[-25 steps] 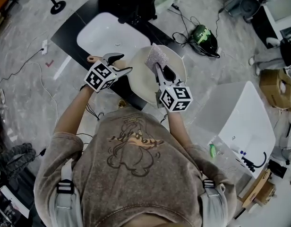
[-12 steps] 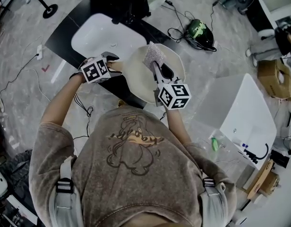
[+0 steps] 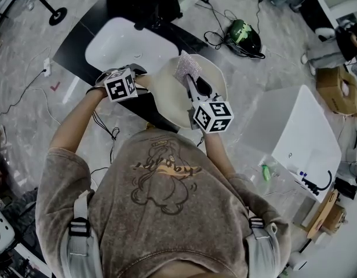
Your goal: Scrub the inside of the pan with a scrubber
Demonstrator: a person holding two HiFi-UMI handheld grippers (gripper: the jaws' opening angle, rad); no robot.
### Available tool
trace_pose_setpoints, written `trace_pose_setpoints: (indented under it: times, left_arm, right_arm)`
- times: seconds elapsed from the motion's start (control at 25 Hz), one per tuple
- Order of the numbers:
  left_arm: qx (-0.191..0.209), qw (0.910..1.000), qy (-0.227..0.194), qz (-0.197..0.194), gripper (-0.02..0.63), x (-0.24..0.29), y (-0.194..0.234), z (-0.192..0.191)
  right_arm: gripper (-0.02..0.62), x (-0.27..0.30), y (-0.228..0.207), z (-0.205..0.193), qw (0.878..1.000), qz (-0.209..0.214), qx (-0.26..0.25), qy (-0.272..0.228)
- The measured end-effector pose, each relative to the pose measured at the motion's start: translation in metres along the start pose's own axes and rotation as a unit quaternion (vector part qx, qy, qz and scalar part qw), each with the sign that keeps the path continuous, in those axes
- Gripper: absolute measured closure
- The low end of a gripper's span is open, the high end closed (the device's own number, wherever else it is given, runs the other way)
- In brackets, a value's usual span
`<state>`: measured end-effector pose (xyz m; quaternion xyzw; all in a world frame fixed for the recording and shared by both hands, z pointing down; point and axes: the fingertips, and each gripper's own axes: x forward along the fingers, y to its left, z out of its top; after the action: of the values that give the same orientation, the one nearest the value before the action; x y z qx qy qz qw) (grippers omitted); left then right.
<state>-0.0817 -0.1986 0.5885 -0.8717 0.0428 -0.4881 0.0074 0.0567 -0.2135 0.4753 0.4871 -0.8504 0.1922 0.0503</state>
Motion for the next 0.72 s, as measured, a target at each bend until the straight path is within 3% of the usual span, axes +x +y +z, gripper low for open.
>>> trace_pose_setpoints:
  times: [0.2, 0.6, 0.72]
  left_arm:
    - [0.035, 0.9983, 0.046, 0.001, 0.344, 0.008, 0.002, -0.008]
    - [0.027, 0.9979, 0.056, -0.021, 0.344, 0.008, 0.0, -0.01]
    - [0.051, 0.9956, 0.077, -0.008, 0.345, 0.012, 0.001, -0.016]
  right_arm:
    - [0.506, 0.002, -0.004, -0.003, 1.0, -0.004, 0.002, 0.003]
    - [0.506, 0.002, -0.007, 0.003, 1.0, -0.002, -0.003, 0.005]
    - [0.506, 0.005, -0.008, 0.002, 1.0, -0.002, -0.003, 0.007]
